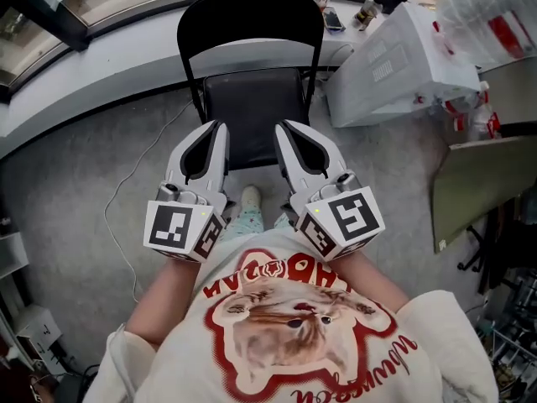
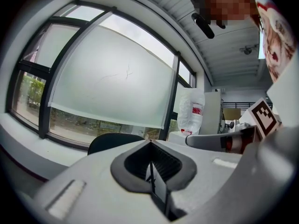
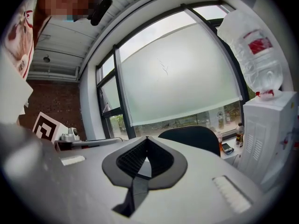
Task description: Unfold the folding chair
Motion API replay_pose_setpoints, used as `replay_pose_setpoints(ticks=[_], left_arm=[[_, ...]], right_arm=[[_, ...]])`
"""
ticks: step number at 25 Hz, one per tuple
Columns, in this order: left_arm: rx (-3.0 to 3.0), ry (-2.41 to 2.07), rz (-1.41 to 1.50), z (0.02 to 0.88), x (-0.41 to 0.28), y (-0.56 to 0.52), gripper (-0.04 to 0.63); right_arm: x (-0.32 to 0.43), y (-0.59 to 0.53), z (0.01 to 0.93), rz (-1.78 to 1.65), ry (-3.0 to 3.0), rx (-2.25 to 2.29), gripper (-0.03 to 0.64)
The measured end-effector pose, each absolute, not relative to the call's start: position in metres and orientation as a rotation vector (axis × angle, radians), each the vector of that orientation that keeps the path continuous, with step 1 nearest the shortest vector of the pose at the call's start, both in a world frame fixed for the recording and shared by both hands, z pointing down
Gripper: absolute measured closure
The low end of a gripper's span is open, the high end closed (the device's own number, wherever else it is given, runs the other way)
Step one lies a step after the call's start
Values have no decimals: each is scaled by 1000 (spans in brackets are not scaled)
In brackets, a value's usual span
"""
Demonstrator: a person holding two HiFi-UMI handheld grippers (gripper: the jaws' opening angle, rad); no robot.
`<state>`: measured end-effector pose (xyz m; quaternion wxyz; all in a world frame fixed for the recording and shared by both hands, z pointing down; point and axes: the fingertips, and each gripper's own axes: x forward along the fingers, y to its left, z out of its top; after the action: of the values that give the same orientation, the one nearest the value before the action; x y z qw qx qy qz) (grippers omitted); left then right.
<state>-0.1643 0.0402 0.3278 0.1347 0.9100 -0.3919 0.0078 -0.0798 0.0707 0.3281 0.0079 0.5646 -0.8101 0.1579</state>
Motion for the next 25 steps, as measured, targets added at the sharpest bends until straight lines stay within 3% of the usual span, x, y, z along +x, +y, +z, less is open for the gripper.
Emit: replay_pose_setpoints(ticks=[8, 17, 25], left_arm=[[2610, -1281, -31, 308, -178, 93, 594], [2565, -1395, -88, 308, -148, 230, 594], [2522, -1444, -128, 296, -157, 295, 594]], right_arm=[[-56, 133, 313, 422, -2604, 1682, 594], [-13, 264, 306, 312, -2683, 1519, 594], [-24, 324, 304, 348, -2746, 1404, 594]])
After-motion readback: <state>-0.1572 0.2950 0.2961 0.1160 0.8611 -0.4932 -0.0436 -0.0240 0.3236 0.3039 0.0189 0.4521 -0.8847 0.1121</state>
